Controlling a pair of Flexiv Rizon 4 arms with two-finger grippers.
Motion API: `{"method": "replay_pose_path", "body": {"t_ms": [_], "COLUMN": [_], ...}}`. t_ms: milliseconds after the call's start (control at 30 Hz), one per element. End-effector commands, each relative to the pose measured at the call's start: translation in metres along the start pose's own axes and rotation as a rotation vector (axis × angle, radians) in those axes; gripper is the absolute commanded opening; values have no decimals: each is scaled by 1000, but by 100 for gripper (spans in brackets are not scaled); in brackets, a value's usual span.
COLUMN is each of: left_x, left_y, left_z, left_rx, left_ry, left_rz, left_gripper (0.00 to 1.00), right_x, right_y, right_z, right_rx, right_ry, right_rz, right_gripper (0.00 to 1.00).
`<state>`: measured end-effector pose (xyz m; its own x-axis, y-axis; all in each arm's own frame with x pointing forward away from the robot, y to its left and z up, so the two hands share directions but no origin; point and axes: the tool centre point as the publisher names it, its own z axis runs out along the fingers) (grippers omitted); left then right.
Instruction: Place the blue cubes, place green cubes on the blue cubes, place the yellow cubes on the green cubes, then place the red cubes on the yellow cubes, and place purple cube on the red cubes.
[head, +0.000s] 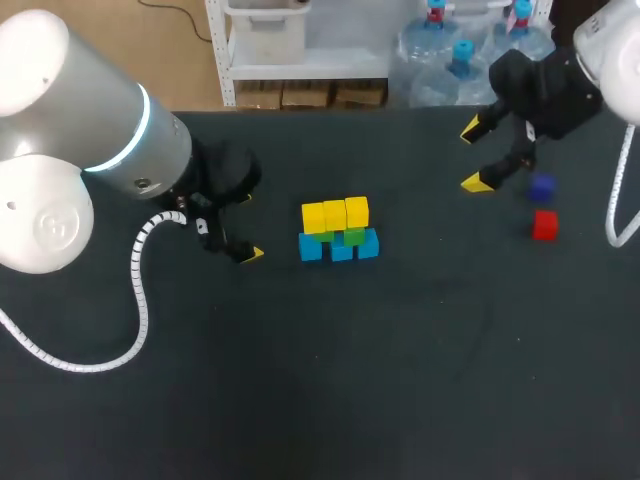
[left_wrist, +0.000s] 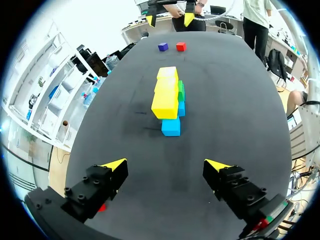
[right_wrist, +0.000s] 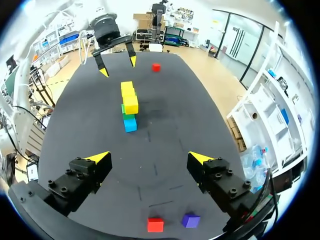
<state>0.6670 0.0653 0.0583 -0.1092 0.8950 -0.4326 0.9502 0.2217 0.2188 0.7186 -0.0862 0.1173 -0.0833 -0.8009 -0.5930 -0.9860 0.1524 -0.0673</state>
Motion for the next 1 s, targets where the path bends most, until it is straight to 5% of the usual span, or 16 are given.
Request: {"method": "replay_pose_path", "body": {"t_ms": [33, 200, 400, 633, 1000], "left_x": [1, 1, 30, 54, 64], "left_y": [1, 1, 31, 50, 59], "left_z": [0, 0, -26, -27, -28], "left_rx": [4, 4, -94, -100, -60], "left_ry": [-5, -5, 132, 251, 251], "left_rz": [3, 3, -81, -128, -188], "left_gripper": [100, 100, 100, 100, 100], "right_x": [0, 0, 0, 0, 0], "right_y": [-1, -1, -1, -1, -1], "right_z": [0, 0, 0, 0, 0], "right_rx": [-3, -3, -3, -3, -3], "right_ry": [-2, -2, -2, -2, -2], "right_rz": [-1, -1, -1, -1, -1], "right_gripper": [100, 100, 100, 100, 100]}}
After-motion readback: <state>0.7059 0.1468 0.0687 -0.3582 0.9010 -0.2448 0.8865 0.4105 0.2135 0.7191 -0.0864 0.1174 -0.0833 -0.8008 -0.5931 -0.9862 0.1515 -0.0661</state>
